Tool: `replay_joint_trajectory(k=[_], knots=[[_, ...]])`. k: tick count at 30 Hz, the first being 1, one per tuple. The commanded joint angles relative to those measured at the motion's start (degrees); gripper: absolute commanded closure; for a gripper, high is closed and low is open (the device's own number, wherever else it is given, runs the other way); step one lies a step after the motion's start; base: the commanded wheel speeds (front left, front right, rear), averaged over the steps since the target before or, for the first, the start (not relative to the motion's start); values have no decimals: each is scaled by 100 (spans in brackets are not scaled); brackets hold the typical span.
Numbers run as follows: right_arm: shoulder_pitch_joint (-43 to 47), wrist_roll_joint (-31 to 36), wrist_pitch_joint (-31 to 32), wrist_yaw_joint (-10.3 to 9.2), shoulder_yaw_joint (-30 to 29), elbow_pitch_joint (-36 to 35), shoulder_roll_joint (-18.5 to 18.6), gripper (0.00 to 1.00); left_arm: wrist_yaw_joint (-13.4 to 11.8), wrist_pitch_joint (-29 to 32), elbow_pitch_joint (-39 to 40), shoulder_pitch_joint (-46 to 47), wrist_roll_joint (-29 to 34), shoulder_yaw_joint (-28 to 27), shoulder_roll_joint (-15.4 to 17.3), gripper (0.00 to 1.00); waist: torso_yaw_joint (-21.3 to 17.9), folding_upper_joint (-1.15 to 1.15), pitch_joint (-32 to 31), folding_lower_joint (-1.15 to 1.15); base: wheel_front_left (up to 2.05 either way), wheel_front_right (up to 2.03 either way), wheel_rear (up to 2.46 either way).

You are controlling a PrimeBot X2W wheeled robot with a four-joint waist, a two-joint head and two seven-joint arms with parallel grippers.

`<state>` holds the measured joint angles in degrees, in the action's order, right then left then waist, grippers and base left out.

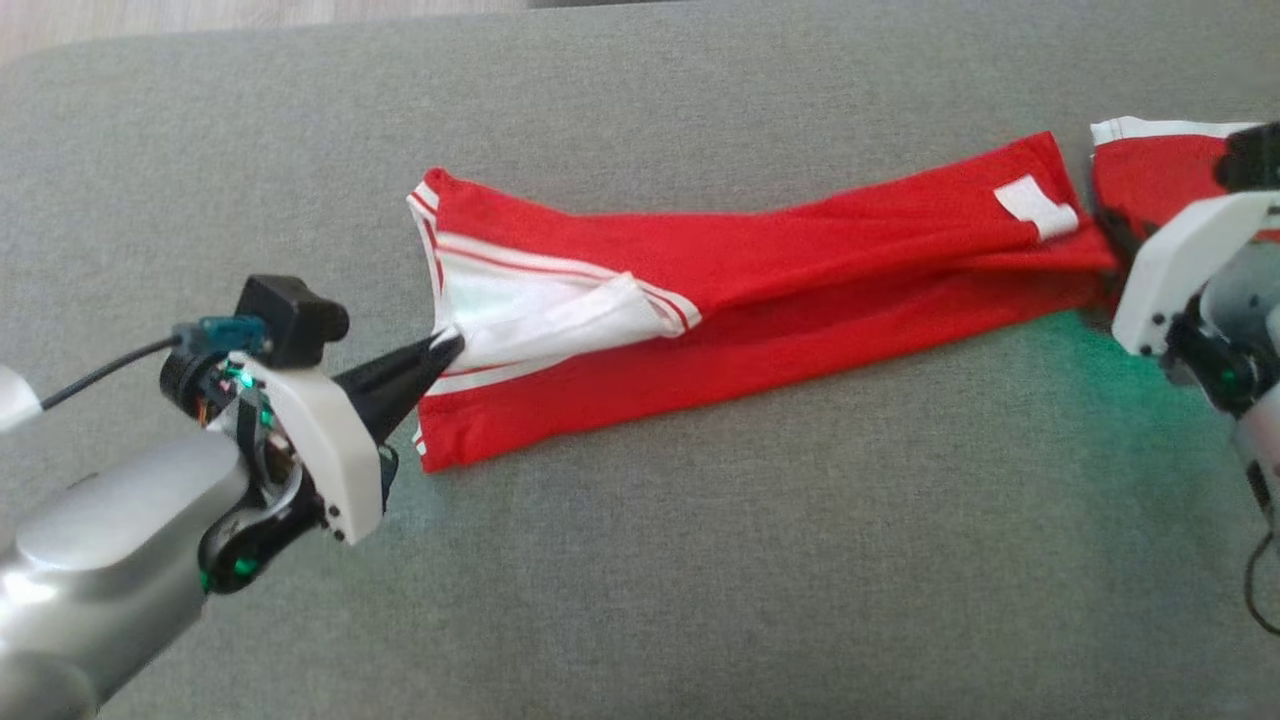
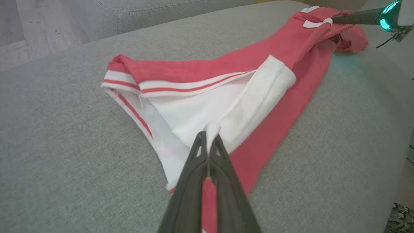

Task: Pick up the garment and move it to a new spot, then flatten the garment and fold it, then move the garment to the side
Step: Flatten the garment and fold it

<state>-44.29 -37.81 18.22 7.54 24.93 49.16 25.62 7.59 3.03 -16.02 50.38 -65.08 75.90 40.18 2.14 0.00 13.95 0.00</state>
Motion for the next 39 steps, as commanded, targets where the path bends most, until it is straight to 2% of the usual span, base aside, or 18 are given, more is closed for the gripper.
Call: replay_joint_trajectory(k=[1,10,20,21,22,26,31,35,38,39], knots=[[49,-7,42,-5,63,-175,200,100,-10,34,105,152,-23,-256,284,100,-8,0,-13,0,0,0,0],[172,-39,251,-5,156,-321,290,100,-10,470,318,6,-46,-255,352,100,-62,0,-24,0,0,0,0],[72,111,63,-5,203,-285,56,100,-10,401,-204,64,112,-255,28,100,-84,0,235,0,0,0,0],[65,131,41,-5,215,-278,51,58,-10,371,-256,58,119,-255,-11,60,-83,0,243,0,0,0,0],[61,139,2,-5,207,-268,45,0,-10,292,-310,62,147,-255,-48,0,-82,0,248,0,0,0,0],[66,101,-238,-5,130,-288,-2,0,-10,-32,-592,42,108,-285,-177,0,-78,0,213,0,0,0,0],[103,20,-865,-5,-117,-480,-67,0,-79,-925,-951,22,-20,-686,-340,0,-61,0,47,0,0,0,0],[225,35,-1585,-5,-338,-804,-180,0,-330,-1654,-1083,-94,-86,-1166,-470,0,-50,0,-144,0,0,0,0],[407,115,-2174,-5,-542,-1091,-333,0,-716,-1792,-981,-271,5,-1890,-594,0,-35,0,-290,0,0,0,0],[407,115,-2174,-5,-542,-1091,-333,0,-716,-1792,-981,-271,5,-1890,-594,0,-35,0,-290,0,0,0,0]])
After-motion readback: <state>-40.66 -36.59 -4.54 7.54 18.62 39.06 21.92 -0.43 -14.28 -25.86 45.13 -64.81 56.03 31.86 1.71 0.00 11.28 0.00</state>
